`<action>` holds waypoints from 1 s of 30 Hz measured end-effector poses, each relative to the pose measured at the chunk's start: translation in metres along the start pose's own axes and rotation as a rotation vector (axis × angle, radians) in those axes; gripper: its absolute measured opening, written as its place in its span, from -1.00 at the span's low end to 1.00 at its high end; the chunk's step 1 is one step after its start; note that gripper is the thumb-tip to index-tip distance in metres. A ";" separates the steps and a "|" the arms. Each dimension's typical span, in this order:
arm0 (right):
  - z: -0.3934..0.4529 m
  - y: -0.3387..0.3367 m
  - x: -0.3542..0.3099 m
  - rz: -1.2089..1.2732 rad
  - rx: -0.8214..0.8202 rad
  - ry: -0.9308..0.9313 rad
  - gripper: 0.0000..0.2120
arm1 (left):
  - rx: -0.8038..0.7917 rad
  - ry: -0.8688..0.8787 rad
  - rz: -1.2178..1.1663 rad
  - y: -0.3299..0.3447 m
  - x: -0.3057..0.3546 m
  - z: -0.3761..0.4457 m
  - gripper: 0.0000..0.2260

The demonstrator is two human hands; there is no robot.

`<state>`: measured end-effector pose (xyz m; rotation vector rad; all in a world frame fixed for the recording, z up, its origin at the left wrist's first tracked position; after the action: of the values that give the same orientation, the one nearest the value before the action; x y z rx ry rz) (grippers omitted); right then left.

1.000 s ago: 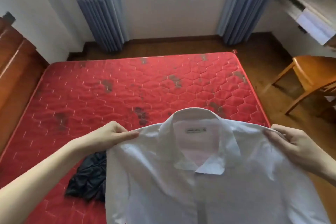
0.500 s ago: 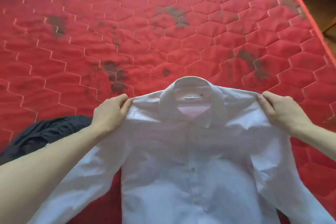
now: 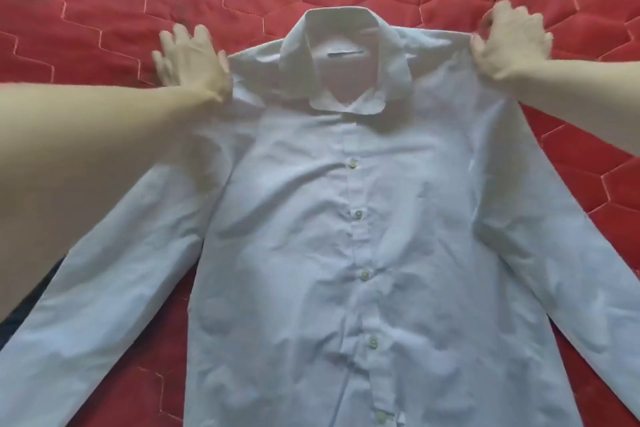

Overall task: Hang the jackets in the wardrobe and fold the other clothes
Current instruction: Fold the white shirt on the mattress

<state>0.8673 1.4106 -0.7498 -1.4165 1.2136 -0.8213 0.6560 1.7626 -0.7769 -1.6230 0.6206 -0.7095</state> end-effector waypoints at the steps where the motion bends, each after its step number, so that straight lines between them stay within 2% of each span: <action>1: -0.003 0.003 -0.006 -0.008 0.010 -0.006 -0.63 | -0.018 -0.031 -0.020 0.002 0.005 -0.004 -0.66; 3: -0.024 0.015 -0.013 -0.046 0.003 -0.107 -0.63 | -0.067 0.026 -0.010 0.012 0.015 -0.025 -0.62; 7: -0.098 0.056 -0.014 -0.099 -0.142 -0.452 -0.58 | -0.163 0.430 0.052 0.046 0.023 -0.097 -0.56; 10: -0.153 0.091 -0.006 -0.130 -0.260 -0.562 -0.55 | -0.283 0.503 0.034 0.073 0.028 -0.148 -0.49; 12: -0.191 0.107 0.002 -0.040 -0.281 -0.514 -0.56 | -0.334 0.509 0.014 0.090 0.031 -0.186 -0.46; 16: -0.274 0.132 0.036 0.226 -0.196 -0.314 -0.56 | -0.350 0.511 -0.064 0.117 0.025 -0.278 -0.45; 20: -0.330 0.157 0.076 0.047 -0.444 -0.157 -0.29 | -0.364 0.488 -0.093 0.135 0.005 -0.365 -0.41; 25: -0.319 0.167 0.090 -0.026 -0.557 -0.113 -0.30 | -0.419 0.579 0.036 0.137 -0.011 -0.401 -0.30; 30: -0.317 0.165 0.091 -0.027 -0.586 -0.144 -0.24 | -0.369 0.628 0.097 0.139 -0.008 -0.399 -0.10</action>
<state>0.5532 1.2473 -0.8531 -1.9260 1.3862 -0.3767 0.3535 1.4825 -0.8690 -1.6800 1.3373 -1.0911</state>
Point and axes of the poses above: each hand's wrist, its own z-axis towards the middle knuckle, its own y-axis out of the palm, x = y × z, the point moved 2 cm from there along z, towards the middle knuckle, and after that the axes turned 12 degrees about -x, right-handed, at the moved point
